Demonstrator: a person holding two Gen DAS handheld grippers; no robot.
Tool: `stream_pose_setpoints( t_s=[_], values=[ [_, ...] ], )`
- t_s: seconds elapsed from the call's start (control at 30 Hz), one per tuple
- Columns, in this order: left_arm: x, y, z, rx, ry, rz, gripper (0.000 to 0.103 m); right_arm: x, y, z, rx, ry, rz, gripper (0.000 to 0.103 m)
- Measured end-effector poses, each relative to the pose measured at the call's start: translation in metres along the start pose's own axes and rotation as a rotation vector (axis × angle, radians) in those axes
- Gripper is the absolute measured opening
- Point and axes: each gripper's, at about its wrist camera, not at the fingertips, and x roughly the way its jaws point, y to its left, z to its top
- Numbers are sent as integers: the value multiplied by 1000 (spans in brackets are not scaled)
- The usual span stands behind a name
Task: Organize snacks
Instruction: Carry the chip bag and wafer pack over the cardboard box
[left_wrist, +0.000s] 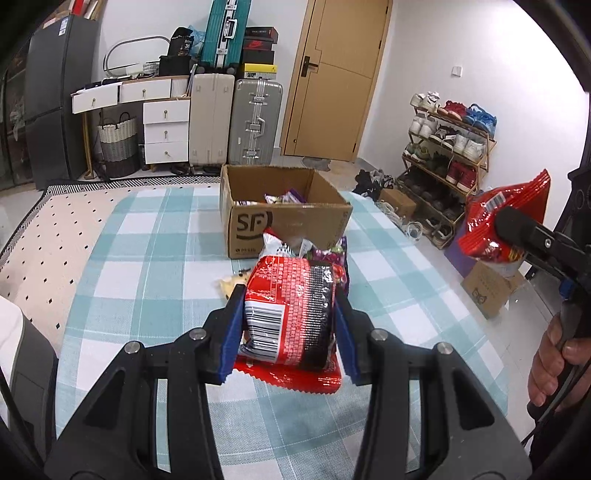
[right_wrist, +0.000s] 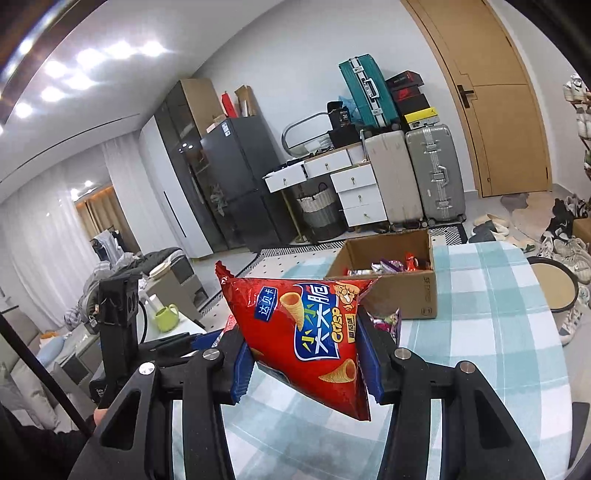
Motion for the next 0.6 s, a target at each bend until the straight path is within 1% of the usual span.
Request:
stream_pose_setpoints(
  t_s=[0.13, 0.23, 0.33, 0.5, 0.6],
  values=[
    [-6, 4, 13, -5, -5, -10, 42, 3, -4, 10, 34, -1, 27, 49],
    [-10, 3, 24, 3, -11, -3, 42, 6, -5, 17, 29, 0, 28, 49],
    [-11, 4, 37, -2, -11, -17, 42, 10, -8, 26, 21, -4, 31, 49],
    [0, 5, 65, -6, -11, -3, 42, 12, -10, 46, -5, -25, 30, 49],
    [9, 6, 85, -14, -16, 3, 42, 20, -14, 64, -23, -22, 29, 49]
  ],
)
